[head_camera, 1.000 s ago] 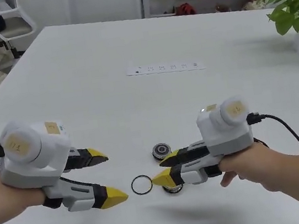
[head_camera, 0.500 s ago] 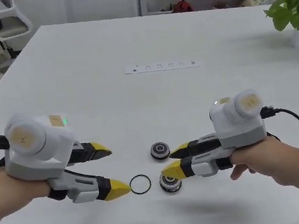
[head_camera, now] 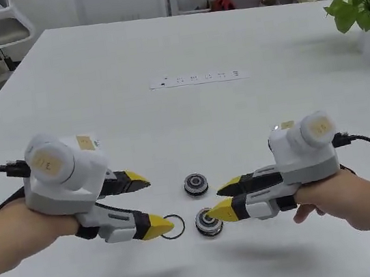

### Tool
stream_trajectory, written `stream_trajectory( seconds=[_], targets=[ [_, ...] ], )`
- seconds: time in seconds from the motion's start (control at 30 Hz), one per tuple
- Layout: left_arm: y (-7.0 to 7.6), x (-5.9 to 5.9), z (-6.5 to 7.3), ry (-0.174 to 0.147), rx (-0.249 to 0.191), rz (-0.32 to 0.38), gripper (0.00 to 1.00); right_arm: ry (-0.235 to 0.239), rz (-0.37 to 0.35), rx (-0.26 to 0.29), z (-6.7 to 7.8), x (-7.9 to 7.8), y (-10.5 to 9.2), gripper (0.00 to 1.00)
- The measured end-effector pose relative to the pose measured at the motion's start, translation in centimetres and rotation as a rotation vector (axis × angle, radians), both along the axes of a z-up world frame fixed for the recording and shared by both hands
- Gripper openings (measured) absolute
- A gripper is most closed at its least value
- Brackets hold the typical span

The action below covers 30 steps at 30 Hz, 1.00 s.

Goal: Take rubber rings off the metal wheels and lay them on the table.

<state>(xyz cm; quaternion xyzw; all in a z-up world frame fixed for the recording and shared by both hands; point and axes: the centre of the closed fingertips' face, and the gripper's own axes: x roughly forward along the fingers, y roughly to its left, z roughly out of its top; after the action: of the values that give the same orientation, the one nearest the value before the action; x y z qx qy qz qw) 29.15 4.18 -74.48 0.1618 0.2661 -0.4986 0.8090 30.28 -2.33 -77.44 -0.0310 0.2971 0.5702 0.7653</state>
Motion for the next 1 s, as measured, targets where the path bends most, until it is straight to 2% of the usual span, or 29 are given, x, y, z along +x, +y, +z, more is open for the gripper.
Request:
stream_trajectory(
  seconds=[0.37,1.0],
  targets=[
    [-1.4,0.3,-0.5,0.016,-0.009,-0.014,0.51,-0.002,0.028,-0.019,-0.9,-0.8,-0.4,0.31],
    [-4.0,-0.1,-2.2,0.037,0.012,-0.070,0.45,-0.003,0.067,-0.056,-2.4,-1.6,-0.4,0.30]
  ],
)
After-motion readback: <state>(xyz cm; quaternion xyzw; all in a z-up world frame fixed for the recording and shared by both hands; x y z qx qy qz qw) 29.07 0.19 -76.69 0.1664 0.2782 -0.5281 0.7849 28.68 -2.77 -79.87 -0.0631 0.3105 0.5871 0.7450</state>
